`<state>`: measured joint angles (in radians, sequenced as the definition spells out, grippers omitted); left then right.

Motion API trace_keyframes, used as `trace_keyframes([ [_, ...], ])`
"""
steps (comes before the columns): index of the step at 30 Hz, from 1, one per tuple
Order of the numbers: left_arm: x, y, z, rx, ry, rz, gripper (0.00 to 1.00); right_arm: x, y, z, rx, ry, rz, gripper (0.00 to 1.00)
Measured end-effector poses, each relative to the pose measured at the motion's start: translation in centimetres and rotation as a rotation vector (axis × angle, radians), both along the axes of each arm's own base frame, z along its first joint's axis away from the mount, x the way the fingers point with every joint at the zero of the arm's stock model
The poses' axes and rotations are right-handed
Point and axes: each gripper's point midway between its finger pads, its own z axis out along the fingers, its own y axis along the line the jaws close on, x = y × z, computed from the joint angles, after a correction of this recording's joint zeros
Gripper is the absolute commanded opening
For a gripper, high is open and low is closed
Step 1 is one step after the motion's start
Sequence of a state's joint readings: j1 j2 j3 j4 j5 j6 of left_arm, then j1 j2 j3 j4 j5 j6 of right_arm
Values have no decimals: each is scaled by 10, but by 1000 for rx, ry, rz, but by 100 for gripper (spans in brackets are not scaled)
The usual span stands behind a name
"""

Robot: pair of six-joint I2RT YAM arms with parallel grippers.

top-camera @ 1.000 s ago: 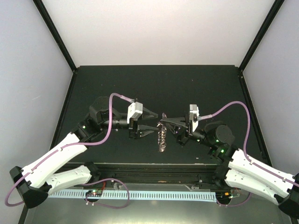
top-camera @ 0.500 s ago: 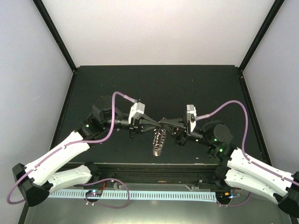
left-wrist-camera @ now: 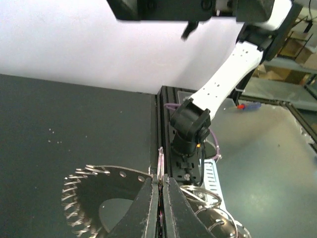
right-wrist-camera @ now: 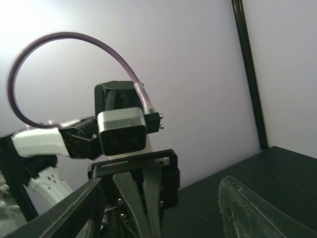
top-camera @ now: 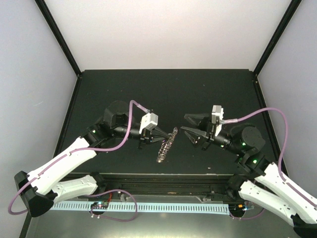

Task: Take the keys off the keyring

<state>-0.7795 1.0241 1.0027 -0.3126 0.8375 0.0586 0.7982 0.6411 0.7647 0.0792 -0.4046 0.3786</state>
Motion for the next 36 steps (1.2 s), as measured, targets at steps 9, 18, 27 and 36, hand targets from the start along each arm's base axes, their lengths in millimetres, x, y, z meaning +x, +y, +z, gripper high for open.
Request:
trace_keyframes([
  [9,4,-6,-32,137,5,-2,2,0,19,-57,-413,117,133,55],
  [18,3,-8,-45,181,16,-11,2,-21,20,-107,-587,235,279,47],
  [27,-6,-11,-45,181,14,-40,2,-23,27,-110,-587,238,332,26],
  [36,-10,-13,-45,181,13,-52,2,-23,31,-107,-579,222,356,2],
])
